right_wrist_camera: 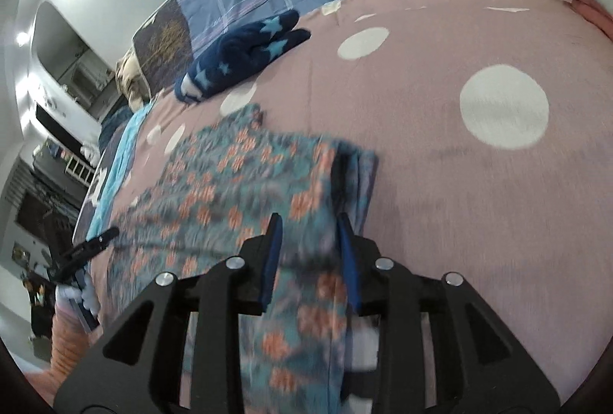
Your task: Fold small clothes
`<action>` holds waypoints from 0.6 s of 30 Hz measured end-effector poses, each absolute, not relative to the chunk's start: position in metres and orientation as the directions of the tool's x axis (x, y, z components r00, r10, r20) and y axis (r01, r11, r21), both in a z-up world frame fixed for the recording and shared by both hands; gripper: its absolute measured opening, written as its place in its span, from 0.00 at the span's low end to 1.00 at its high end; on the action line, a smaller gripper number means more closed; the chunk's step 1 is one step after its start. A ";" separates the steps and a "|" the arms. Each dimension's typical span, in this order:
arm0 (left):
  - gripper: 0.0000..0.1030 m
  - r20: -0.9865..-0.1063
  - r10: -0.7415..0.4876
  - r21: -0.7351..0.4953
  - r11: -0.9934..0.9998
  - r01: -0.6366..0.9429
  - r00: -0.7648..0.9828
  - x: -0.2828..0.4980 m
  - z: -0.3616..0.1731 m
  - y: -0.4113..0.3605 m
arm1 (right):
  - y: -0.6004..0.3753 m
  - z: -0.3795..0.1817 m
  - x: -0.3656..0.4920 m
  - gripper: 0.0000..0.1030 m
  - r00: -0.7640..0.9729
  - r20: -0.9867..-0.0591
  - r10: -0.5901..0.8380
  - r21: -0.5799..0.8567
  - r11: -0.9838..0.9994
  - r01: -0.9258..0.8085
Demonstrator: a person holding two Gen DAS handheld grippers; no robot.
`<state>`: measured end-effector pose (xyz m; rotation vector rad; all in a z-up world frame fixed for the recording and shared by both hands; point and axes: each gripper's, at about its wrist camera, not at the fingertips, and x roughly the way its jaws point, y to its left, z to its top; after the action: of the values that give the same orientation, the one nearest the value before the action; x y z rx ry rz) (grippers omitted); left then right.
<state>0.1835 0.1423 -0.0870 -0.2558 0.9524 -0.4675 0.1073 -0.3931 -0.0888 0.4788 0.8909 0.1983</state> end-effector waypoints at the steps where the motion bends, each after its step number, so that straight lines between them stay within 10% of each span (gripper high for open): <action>1: 0.09 -0.721 -0.495 -0.411 0.869 0.275 0.486 0.182 -0.087 0.142 | -0.391 -0.088 0.105 0.05 0.616 -0.701 0.359 0.472 0.881 0.023; 10: 0.06 -0.567 -0.564 -0.541 0.805 0.246 0.600 0.237 -0.044 0.146 | -0.417 -0.053 0.153 0.03 0.725 -0.554 0.408 0.615 0.788 0.027; 18: 0.46 -0.620 -0.433 -0.547 0.836 0.035 0.654 0.302 -0.063 0.162 | -0.430 -0.074 0.221 0.35 0.697 -0.646 0.311 0.521 0.847 0.105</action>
<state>0.3018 0.1623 -0.0627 -0.5282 0.8225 -0.2800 0.2207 -0.4298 -0.0745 0.5634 0.8012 0.1216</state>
